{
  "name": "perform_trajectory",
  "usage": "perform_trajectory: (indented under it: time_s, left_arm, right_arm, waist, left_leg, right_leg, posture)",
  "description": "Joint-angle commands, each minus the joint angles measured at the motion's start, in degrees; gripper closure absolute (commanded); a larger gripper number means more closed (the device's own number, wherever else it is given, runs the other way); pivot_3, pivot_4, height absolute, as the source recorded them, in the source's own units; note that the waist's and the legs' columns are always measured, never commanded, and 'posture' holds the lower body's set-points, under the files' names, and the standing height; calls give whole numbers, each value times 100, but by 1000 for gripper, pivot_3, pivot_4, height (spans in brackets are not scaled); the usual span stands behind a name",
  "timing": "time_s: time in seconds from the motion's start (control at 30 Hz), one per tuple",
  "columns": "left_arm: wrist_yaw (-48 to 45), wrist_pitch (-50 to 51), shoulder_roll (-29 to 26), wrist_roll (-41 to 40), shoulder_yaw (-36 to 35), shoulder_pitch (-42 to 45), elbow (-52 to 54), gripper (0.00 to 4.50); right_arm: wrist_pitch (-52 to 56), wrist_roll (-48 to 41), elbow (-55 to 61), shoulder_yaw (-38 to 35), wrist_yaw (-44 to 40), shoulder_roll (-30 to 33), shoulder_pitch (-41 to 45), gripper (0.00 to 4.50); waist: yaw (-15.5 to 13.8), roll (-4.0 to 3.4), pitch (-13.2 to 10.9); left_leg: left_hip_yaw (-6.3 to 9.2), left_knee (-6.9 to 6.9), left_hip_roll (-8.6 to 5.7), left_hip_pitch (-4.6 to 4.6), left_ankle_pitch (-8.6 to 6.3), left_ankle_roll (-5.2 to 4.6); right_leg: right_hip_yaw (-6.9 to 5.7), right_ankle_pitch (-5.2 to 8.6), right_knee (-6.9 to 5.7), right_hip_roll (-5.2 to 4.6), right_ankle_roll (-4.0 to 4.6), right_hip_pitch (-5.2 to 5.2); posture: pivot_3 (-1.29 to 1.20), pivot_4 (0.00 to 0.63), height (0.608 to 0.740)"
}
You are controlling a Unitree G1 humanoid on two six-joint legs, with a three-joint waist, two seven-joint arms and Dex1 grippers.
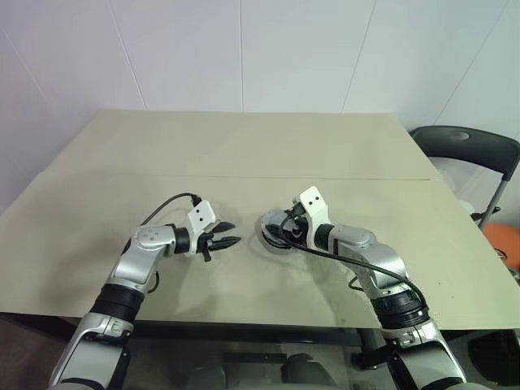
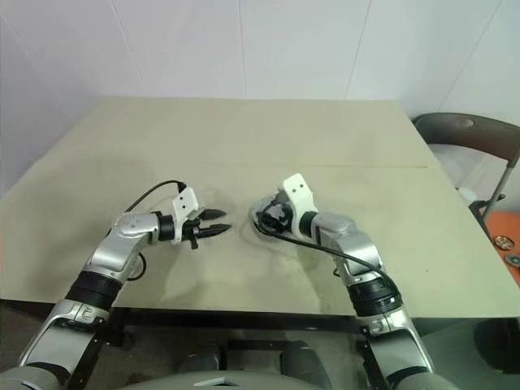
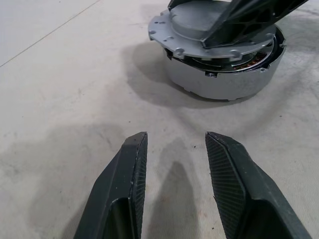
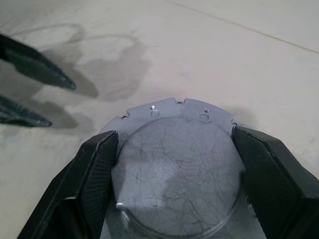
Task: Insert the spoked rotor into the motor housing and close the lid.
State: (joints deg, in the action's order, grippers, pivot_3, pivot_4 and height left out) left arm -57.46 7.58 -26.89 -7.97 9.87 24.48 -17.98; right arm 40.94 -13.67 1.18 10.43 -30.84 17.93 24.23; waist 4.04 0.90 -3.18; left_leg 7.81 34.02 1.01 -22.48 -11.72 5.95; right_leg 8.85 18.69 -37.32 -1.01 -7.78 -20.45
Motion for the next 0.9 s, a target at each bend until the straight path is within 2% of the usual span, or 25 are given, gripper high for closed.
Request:
perform_trajectory:
  time_s: [0.03, 0.67, 0.9]
  left_arm:
    - [-28, -131, -31, 25, -38, 97, 19, 2560]
    - [-33, -135, 4, -20, -43, 115, 62, 2560]
    - [-65, -7, 165, -302, -169, 160, 227, 2560]
  right_arm:
    - [-78, 58, 312, 75, -144, 126, 60, 1192]
    - [147, 506, 233, 386, -393, 748, 170, 1192]
    - [408, 680, 80, 566, -287, 892, 240, 1192]
  waist:
    - [-2, 0, 0]
    - [-24, 0, 0]
    - [-71, 2, 2]
  left_leg:
    - [0, 0, 0, 0, 0, 0]
    - [0, 3, 0, 0, 0, 0]
    - [0, 14, -1, 2, 0, 0]
  right_leg:
    - [0, 0, 0, 0, 0, 0]
    - [0, 0, 1, -1, 0, 3]
    - [0, 2, 1, -1, 2, 9]
  posture:
    - [0, 0, 740]
    - [0, 0, 740]
    - [0, 0, 740]
